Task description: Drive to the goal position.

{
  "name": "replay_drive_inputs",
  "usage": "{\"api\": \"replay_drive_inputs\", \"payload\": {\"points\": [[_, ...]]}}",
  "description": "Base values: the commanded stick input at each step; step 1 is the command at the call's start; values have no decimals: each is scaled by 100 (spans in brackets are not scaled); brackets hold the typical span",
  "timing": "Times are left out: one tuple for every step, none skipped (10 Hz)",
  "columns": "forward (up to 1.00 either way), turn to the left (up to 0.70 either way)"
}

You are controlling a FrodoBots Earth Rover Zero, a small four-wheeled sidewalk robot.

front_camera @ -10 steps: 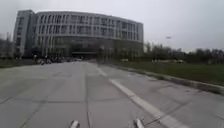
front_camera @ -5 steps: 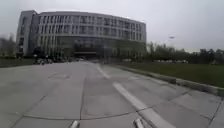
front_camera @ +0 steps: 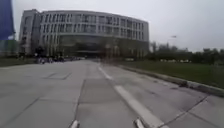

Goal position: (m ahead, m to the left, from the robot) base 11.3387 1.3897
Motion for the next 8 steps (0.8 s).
{"api": "replay_drive_inputs", "payload": {"points": [[100, 3], [100, 3], [100, 3], [100, 3], [100, 3], [100, 3], [100, 3], [100, 3]]}}
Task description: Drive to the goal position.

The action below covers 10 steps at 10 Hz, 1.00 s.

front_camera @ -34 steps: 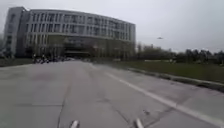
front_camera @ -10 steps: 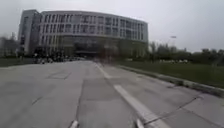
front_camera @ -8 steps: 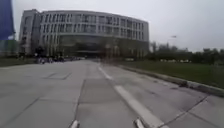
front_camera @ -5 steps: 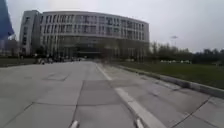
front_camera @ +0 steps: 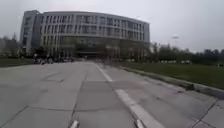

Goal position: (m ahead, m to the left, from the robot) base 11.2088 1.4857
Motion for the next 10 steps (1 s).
{"api": "replay_drive_inputs", "payload": {"points": [[100, 3], [100, 3], [100, 3], [100, 3], [100, 19], [100, 43], [100, 43], [100, 43], [100, 43], [100, 10]]}}
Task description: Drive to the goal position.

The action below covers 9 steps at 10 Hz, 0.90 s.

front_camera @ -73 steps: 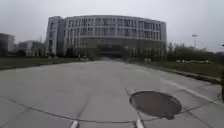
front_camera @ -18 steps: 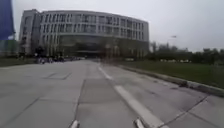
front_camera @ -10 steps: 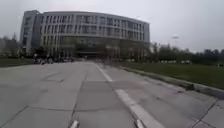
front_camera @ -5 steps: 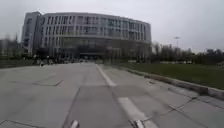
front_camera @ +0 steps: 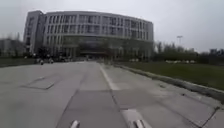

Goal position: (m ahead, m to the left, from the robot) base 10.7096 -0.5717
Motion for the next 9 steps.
{"api": "replay_drive_inputs", "payload": {"points": [[100, 3], [100, 3], [100, 3], [100, 3], [100, 3], [100, 3], [100, 3], [100, 3], [100, 3]]}}
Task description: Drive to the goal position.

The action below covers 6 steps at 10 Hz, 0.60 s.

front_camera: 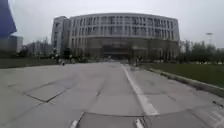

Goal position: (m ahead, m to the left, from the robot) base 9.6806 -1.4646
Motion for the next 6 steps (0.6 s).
{"api": "replay_drive_inputs", "payload": {"points": [[100, 3], [100, 3], [100, -11], [100, -28], [100, -32], [100, -3]]}}
